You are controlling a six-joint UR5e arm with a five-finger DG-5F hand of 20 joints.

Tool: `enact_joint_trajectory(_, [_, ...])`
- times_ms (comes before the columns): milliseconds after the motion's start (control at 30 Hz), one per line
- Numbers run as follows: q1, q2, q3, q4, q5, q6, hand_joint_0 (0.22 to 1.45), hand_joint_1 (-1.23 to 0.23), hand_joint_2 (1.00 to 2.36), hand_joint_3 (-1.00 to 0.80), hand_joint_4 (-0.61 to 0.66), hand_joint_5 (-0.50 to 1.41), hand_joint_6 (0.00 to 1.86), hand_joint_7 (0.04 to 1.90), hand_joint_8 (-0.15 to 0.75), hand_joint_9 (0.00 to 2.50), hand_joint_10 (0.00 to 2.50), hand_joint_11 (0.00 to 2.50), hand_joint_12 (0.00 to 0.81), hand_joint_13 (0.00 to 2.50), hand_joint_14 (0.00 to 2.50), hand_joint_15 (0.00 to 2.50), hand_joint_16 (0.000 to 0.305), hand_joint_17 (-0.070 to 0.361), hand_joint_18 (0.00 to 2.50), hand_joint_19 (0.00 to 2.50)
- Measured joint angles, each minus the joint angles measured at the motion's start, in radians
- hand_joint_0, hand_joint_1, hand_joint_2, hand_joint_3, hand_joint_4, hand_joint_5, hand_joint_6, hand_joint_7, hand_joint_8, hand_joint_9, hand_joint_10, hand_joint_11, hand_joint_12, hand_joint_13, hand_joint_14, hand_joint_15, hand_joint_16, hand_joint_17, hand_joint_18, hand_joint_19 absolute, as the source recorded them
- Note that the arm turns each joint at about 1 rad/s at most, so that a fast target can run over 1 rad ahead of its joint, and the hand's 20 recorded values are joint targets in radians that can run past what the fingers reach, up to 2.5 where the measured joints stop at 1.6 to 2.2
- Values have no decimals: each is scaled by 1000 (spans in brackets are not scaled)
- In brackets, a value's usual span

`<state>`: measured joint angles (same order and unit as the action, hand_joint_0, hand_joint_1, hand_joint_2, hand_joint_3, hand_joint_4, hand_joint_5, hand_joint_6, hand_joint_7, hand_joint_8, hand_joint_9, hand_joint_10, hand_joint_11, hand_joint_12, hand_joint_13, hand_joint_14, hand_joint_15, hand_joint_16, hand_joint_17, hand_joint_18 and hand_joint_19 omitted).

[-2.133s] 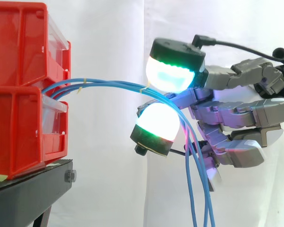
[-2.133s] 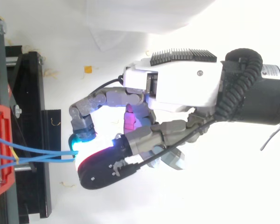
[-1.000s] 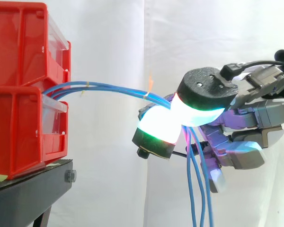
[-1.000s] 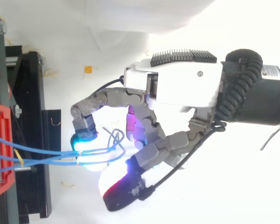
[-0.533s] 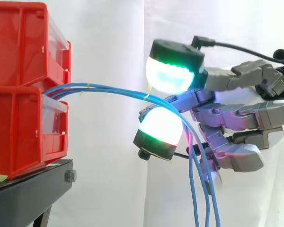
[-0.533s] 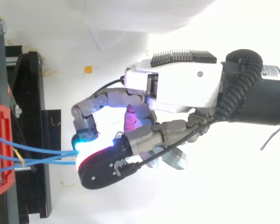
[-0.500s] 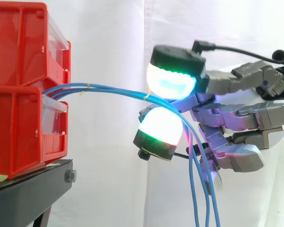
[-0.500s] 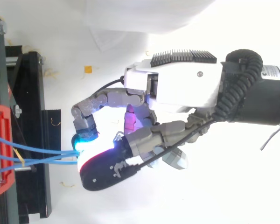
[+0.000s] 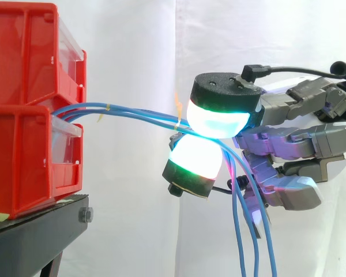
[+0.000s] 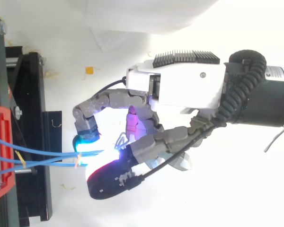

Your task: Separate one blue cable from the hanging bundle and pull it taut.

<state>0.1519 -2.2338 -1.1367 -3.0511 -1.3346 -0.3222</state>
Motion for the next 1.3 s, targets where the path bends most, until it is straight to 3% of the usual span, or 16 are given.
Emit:
enact_joint_trajectory(267, [0,0,0,-8,0,0,724,-952,1013,-239,16,148,502,1307,165,2138,28,706,306,1517,21,693,75,168,1127,405])
enact_joint_trajectory(567, [0,0,0,-12,0,0,717,-939,1005,-420,21,143,502,1302,152,2139,26,715,294,1514,23,710,73,165,1119,422])
enact_joint_trajectory(633, [0,0,0,-12,0,0,636,-879,1000,-500,40,143,502,1307,146,2142,26,712,297,1517,23,710,74,167,1121,421])
enact_joint_trajectory(767, [0,0,0,-12,0,0,454,-545,1000,-500,81,147,503,1315,155,2182,24,630,327,1577,19,674,87,196,1244,371])
enact_joint_trajectory(800, [0,0,0,-12,0,0,437,-436,1000,-500,89,147,502,1316,155,2185,23,601,328,1589,20,657,89,201,1266,358])
enact_joint_trajectory(933, [0,0,0,-12,-1,0,472,-258,1000,-500,72,147,502,1314,142,2176,23,599,316,1573,21,670,86,193,1207,393])
enact_joint_trajectory(1033, [0,0,0,-12,-1,0,540,-298,1000,-500,49,145,501,1323,137,2157,24,629,299,1540,23,696,79,177,1109,436])
enact_joint_trajectory(1200, [0,0,0,-13,-3,0,669,-622,1000,-495,47,145,501,1322,138,2142,27,653,299,1519,23,702,74,168,1069,452])
enact_joint_trajectory(1300, [0,0,0,-14,-3,1,697,-734,1006,-424,45,145,501,1311,141,2140,27,673,298,1519,23,705,74,166,1067,449])
